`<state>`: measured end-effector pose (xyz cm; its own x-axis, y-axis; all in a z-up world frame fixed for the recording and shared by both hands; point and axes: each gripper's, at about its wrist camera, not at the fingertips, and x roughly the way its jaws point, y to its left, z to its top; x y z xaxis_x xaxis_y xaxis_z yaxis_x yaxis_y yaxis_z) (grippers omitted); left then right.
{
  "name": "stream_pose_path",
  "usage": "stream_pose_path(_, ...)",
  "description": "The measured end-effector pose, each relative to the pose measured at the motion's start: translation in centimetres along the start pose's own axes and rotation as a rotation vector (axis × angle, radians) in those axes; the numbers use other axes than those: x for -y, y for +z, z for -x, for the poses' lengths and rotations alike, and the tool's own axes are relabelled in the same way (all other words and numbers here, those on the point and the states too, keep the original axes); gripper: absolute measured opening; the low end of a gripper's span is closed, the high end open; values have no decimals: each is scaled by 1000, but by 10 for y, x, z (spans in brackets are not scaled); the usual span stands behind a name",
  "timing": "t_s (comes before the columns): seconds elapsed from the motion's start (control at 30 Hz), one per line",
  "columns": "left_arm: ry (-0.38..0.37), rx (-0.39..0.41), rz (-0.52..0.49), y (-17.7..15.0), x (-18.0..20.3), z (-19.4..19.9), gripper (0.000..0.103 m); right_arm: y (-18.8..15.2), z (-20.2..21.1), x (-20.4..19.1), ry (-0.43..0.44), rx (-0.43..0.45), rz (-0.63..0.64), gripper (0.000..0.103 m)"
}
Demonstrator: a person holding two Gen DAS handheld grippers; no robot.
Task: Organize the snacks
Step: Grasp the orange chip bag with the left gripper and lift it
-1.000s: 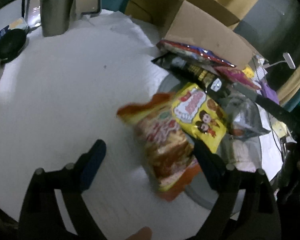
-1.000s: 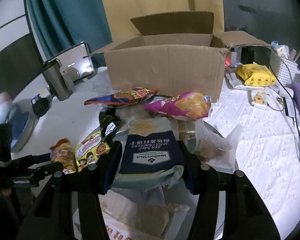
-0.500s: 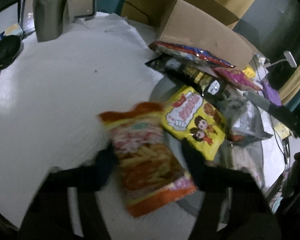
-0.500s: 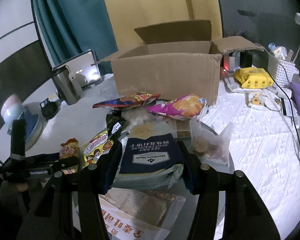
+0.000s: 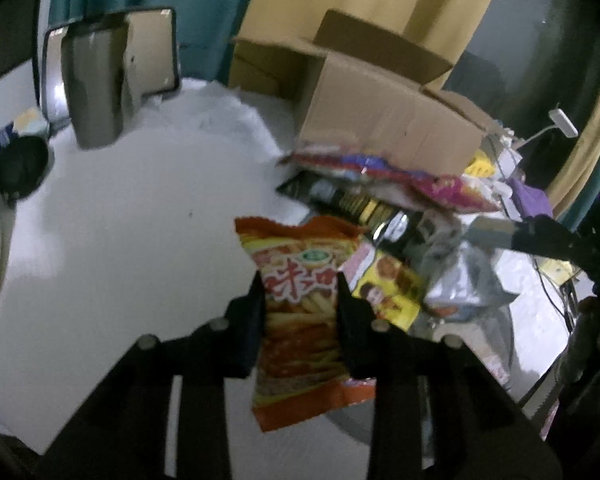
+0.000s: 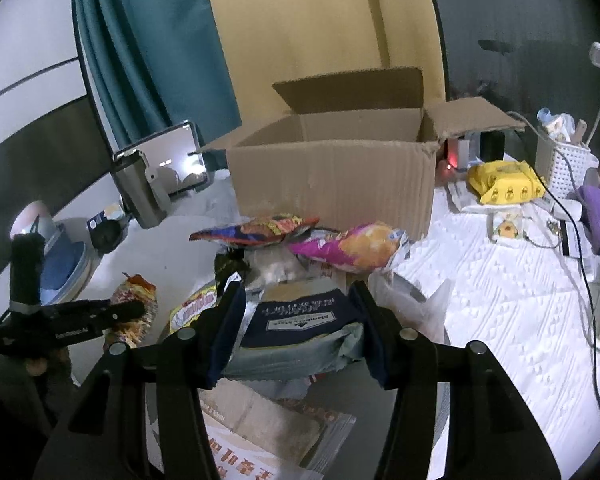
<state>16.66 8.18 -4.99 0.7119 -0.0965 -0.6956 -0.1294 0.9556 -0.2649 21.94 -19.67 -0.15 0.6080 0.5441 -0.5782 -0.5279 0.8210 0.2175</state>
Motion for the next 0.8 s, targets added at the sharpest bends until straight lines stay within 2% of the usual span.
stream_pose_path(0.53, -59, 124, -97, 65, 30, 1, 32, 40, 1, 19, -29, 76, 13, 55)
stream_pose_path(0.8, -104, 180, -145, 100, 49, -5, 32, 64, -11, 18, -26, 80, 48, 53)
